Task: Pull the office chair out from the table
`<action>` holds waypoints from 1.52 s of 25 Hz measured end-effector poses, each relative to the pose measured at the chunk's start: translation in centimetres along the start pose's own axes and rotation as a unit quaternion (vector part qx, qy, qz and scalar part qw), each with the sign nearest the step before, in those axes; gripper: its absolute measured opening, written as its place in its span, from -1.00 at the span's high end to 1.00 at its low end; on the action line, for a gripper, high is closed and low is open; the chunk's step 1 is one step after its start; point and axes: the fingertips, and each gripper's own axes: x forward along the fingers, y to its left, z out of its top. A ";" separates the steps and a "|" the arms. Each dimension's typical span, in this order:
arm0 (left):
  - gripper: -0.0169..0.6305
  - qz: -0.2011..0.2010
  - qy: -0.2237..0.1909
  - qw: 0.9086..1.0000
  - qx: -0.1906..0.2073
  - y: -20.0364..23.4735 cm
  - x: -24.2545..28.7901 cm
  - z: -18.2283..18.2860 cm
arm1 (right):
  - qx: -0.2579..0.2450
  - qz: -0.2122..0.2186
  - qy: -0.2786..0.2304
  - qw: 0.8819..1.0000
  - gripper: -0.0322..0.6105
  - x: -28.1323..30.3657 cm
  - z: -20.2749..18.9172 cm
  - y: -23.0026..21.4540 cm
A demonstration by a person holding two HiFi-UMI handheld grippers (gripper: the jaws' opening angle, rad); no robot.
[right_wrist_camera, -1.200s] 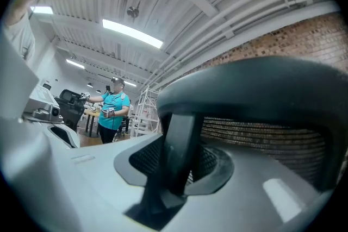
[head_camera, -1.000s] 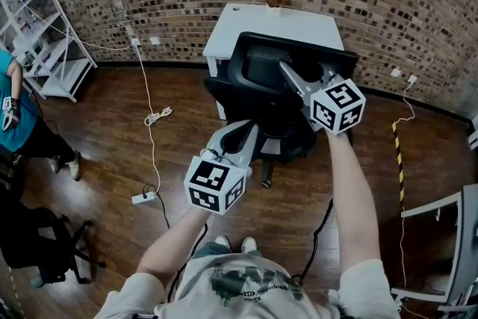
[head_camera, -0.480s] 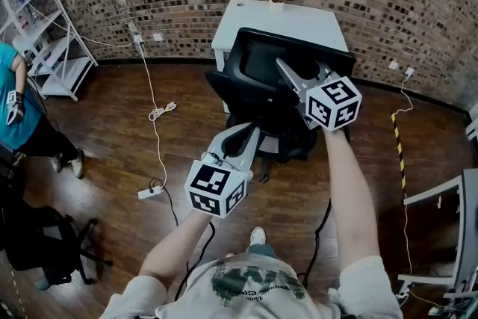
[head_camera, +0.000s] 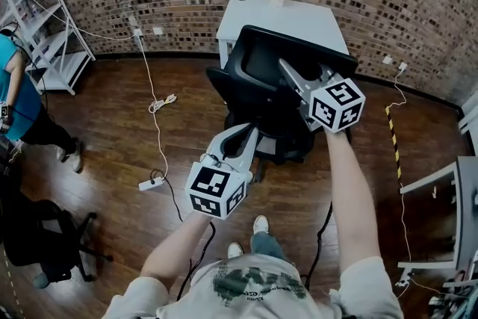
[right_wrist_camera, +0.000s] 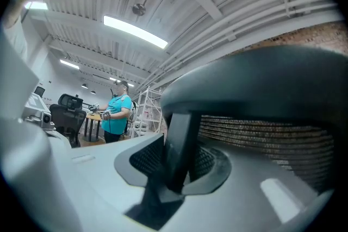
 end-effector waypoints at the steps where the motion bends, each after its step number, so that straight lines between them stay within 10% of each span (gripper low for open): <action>1: 0.91 -0.001 -0.001 1.000 0.000 -0.2 -0.5 0.0 | 0.001 -0.001 0.000 1.000 0.55 -0.3 0.1 0.6; 38: 0.91 0.053 -0.014 0.998 0.006 -15.2 -14.0 -2.2 | -0.006 0.048 -0.010 0.999 0.51 -17.6 2.4 14.7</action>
